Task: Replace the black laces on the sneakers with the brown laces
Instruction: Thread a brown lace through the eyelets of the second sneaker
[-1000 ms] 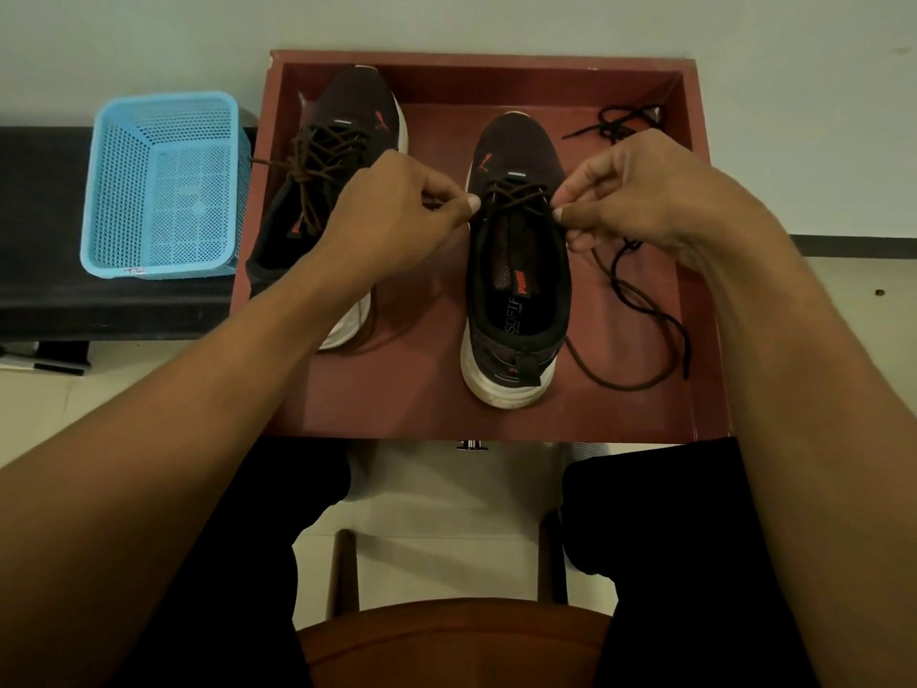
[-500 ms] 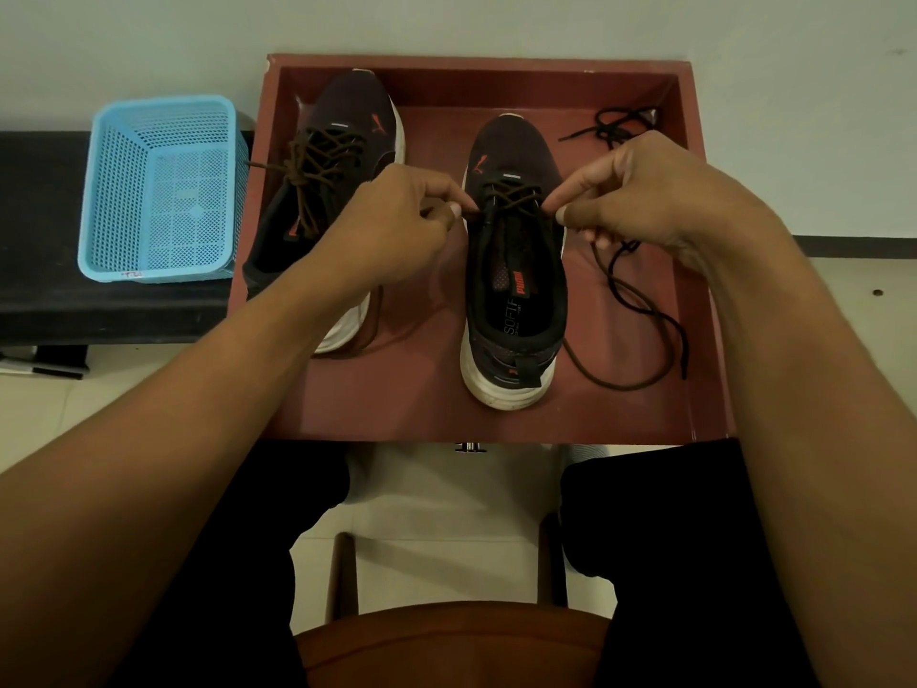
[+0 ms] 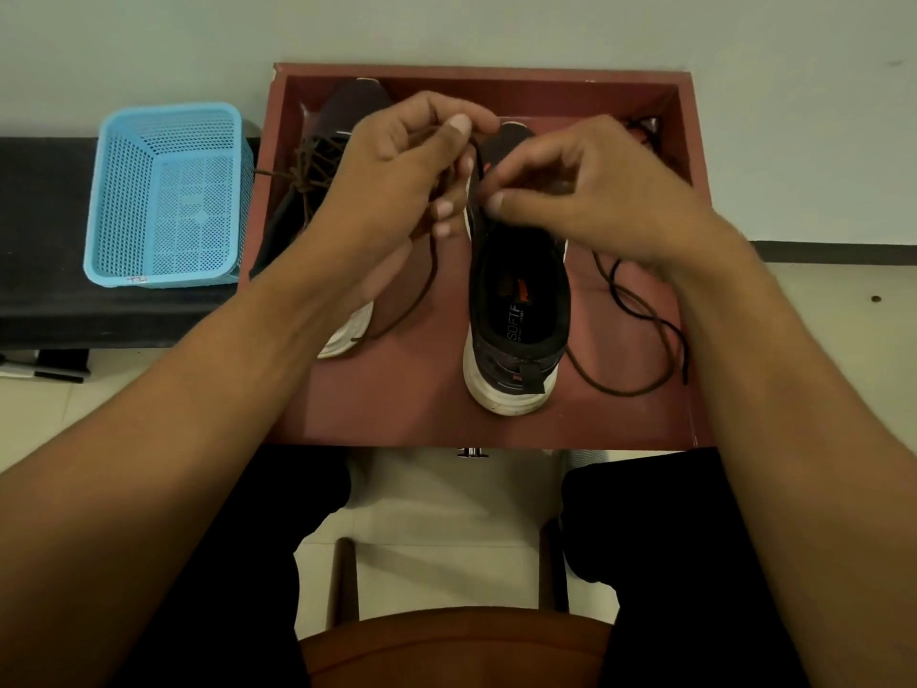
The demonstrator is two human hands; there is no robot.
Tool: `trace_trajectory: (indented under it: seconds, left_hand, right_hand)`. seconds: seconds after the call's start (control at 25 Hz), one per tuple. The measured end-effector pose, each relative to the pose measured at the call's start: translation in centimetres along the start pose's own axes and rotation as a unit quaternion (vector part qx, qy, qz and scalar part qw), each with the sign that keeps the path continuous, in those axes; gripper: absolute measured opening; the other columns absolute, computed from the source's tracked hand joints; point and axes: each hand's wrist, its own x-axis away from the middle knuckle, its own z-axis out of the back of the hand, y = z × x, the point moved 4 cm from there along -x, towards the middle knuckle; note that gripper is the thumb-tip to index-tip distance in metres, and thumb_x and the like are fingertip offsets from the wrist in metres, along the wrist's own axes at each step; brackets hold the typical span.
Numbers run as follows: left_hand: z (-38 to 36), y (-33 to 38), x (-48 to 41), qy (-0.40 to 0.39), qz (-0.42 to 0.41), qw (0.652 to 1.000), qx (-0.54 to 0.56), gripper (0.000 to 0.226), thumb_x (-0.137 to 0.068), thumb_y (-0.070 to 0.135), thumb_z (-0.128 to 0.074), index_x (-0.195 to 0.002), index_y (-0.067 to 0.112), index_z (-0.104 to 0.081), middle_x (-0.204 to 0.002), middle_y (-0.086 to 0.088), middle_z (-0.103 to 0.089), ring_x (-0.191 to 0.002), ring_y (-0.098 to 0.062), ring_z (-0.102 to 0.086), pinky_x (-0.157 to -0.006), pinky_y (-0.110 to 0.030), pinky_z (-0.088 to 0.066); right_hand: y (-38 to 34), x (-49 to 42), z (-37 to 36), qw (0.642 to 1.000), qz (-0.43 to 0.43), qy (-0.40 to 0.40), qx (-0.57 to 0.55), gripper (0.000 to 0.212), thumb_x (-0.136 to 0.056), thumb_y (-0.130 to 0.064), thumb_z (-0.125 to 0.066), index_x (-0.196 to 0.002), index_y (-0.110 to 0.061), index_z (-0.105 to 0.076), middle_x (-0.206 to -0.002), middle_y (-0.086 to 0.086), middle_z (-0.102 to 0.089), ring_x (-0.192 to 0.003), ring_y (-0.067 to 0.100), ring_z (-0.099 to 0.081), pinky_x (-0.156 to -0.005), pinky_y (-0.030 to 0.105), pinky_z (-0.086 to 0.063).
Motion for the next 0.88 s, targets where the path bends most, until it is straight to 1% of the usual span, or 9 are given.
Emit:
trace_trajectory:
  seconds: [0.08, 0.16, 0.28, 0.36, 0.48, 0.6, 0.68, 0.76, 0.88]
  left_hand:
    - [-0.3, 0.3, -0.1, -0.002, -0.019, 0.997, 0.076, 0.020, -0.110, 0.009, -0.045, -0.119, -0.001, -0.059, -0.080, -0.003, -0.049, -0.056, -0.011, -0.034, -0.050, -0.024, -0.034]
    - [-0.5, 0.5, -0.1, 0.013, -0.019, 0.994, 0.107, 0.019, -0.111, 0.008, -0.044, -0.118, -0.001, -0.059, -0.080, -0.002, -0.046, -0.057, -0.011, -0.030, -0.048, -0.022, -0.032]
    - [-0.6, 0.3, 0.0, 0.059, -0.029, 0.993, 0.102, 0.019, -0.111, 0.008, -0.044, -0.114, 0.000, -0.060, -0.079, -0.002, -0.045, -0.055, -0.009, -0.028, -0.043, -0.020, -0.030]
    - [-0.8, 0.1, -0.2, 0.094, -0.037, 0.990, 0.102, 0.019, -0.111, 0.007, -0.043, -0.112, 0.001, -0.060, -0.078, -0.002, -0.046, -0.053, -0.009, -0.027, -0.044, -0.021, -0.028]
    - [-0.9, -0.2, -0.5, 0.136, -0.038, 0.984, 0.107, 0.020, -0.111, 0.006, -0.042, -0.110, 0.001, -0.061, -0.074, -0.001, -0.047, -0.052, -0.009, -0.027, -0.046, -0.023, -0.027]
    - [-0.6, -0.4, -0.8, 0.149, -0.028, 0.981, 0.121, 0.021, -0.111, 0.006, -0.041, -0.109, 0.002, -0.061, -0.073, 0.000, -0.048, -0.052, -0.008, -0.028, -0.047, -0.023, -0.029]
    - [-0.2, -0.5, -0.9, 0.146, -0.015, 0.981, 0.131, 0.022, -0.112, 0.006, -0.040, -0.109, 0.002, -0.061, -0.074, 0.000, -0.048, -0.054, -0.008, -0.029, -0.049, -0.022, -0.030]
    - [0.2, -0.8, -0.9, 0.143, 0.004, 0.982, 0.123, 0.023, -0.112, 0.006, -0.040, -0.111, 0.002, -0.062, -0.076, -0.001, -0.049, -0.056, -0.009, -0.031, -0.053, -0.022, -0.033]
    - [1.2, -1.3, -1.1, 0.154, 0.019, 0.983, 0.093, 0.024, -0.111, 0.005, -0.041, -0.117, -0.001, -0.063, -0.078, -0.003, -0.049, -0.058, -0.009, -0.036, -0.059, -0.025, -0.042]
  right_hand:
    - [-1.0, -0.2, -2.1, 0.997, 0.022, -0.063, 0.033, 0.021, -0.092, -0.037, -0.078, -0.107, -0.023, -0.081, -0.094, -0.007, -0.079, -0.090, 0.007, -0.074, -0.089, 0.034, -0.060]
    - [-1.4, -0.5, -3.2, 0.996, 0.032, -0.068, 0.038, 0.024, -0.088, -0.045, -0.081, -0.101, -0.025, -0.081, -0.087, -0.004, -0.078, -0.084, 0.015, -0.074, -0.086, 0.044, -0.058]
    - [-1.4, -0.6, -3.4, 0.995, 0.007, -0.092, -0.025, 0.033, -0.084, -0.054, -0.081, -0.096, -0.024, -0.083, -0.093, 0.012, -0.078, -0.096, 0.035, -0.072, -0.093, 0.055, -0.055]
    - [-1.3, -0.6, -3.4, 0.993, -0.015, -0.098, -0.060, 0.039, -0.083, -0.059, -0.081, -0.089, -0.020, -0.084, -0.093, 0.016, -0.077, -0.098, 0.040, -0.070, -0.094, 0.060, -0.054]
    - [-1.3, -0.7, -3.6, 0.994, -0.040, -0.075, -0.068, 0.032, -0.082, -0.053, -0.085, -0.083, -0.021, -0.084, -0.087, 0.008, -0.078, -0.096, 0.032, -0.071, -0.096, 0.056, -0.056]
    - [-1.0, -0.9, -3.1, 0.993, -0.052, -0.053, -0.089, 0.022, -0.086, -0.036, -0.084, -0.086, -0.014, -0.084, -0.091, 0.011, -0.079, -0.094, 0.028, -0.074, -0.101, 0.053, -0.056]
    - [-0.2, -0.7, -1.9, 0.991, -0.054, -0.037, -0.116, 0.020, -0.090, -0.031, -0.080, -0.089, -0.011, -0.082, -0.091, 0.010, -0.079, -0.094, 0.026, -0.075, -0.102, 0.043, -0.058]
    - [0.9, -0.3, -0.3, 0.990, -0.059, -0.020, -0.130, 0.022, -0.093, -0.036, -0.078, -0.088, -0.015, -0.082, -0.088, 0.006, -0.078, -0.085, 0.020, -0.071, -0.090, 0.035, -0.055]
    - [2.8, 0.2, 1.9, 0.984, -0.073, 0.026, -0.161, 0.022, -0.096, -0.039, -0.075, -0.084, -0.020, -0.079, -0.082, 0.001, -0.075, -0.079, 0.012, -0.065, -0.075, 0.028, -0.050]
